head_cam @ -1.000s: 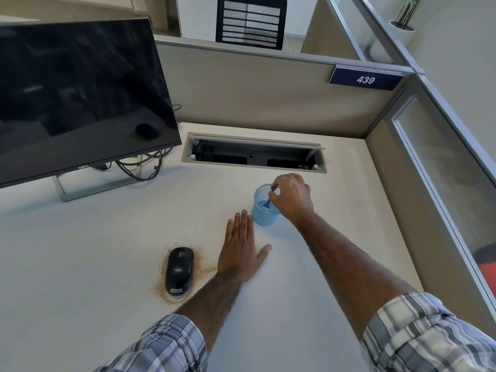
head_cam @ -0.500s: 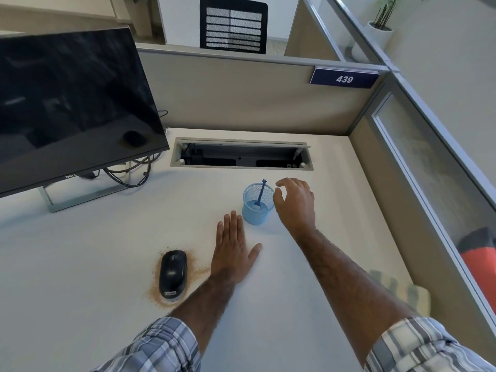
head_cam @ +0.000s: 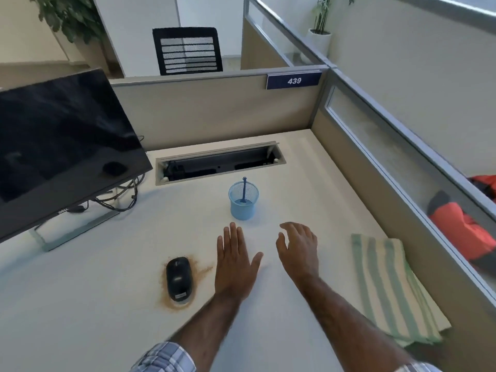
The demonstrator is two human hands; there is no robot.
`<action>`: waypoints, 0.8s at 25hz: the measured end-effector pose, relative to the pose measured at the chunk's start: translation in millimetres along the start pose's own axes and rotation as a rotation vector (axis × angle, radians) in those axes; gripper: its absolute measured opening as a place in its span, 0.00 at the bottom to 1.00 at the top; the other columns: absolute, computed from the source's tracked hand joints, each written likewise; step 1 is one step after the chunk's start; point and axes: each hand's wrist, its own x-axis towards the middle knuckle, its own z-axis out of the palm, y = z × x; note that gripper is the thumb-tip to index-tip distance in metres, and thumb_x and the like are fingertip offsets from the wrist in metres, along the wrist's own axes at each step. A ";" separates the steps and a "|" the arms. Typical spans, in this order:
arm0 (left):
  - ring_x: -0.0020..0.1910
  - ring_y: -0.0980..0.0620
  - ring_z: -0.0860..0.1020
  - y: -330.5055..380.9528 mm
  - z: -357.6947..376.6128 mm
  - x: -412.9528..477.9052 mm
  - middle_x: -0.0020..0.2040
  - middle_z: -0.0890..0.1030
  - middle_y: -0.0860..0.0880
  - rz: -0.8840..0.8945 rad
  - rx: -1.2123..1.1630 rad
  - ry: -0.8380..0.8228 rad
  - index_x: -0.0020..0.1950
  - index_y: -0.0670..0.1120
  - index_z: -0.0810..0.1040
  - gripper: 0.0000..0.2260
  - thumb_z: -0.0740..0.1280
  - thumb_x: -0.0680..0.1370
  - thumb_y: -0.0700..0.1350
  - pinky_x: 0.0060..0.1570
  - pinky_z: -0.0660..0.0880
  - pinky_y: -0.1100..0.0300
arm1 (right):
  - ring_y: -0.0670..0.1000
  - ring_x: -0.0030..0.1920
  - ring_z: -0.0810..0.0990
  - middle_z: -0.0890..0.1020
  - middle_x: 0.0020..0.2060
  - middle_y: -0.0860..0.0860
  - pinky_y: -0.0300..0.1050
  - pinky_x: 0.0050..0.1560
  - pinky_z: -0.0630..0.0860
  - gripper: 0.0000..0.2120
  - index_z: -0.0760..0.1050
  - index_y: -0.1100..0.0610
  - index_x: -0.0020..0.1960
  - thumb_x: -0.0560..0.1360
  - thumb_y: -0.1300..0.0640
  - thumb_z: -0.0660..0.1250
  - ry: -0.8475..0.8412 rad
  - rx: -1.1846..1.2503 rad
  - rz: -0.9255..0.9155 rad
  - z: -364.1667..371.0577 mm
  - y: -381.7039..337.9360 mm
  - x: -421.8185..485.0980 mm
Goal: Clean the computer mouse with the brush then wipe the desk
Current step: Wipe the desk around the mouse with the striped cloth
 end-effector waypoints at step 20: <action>0.82 0.40 0.55 173.8 8.3 -14.1 0.84 0.56 0.43 0.718 0.071 -0.100 0.82 0.39 0.60 0.31 0.46 0.86 0.60 0.78 0.50 0.40 | 0.59 0.79 0.54 0.61 0.78 0.56 0.62 0.76 0.53 0.32 0.63 0.50 0.76 0.76 0.39 0.63 -0.254 -0.312 0.427 -103.3 177.4 -117.2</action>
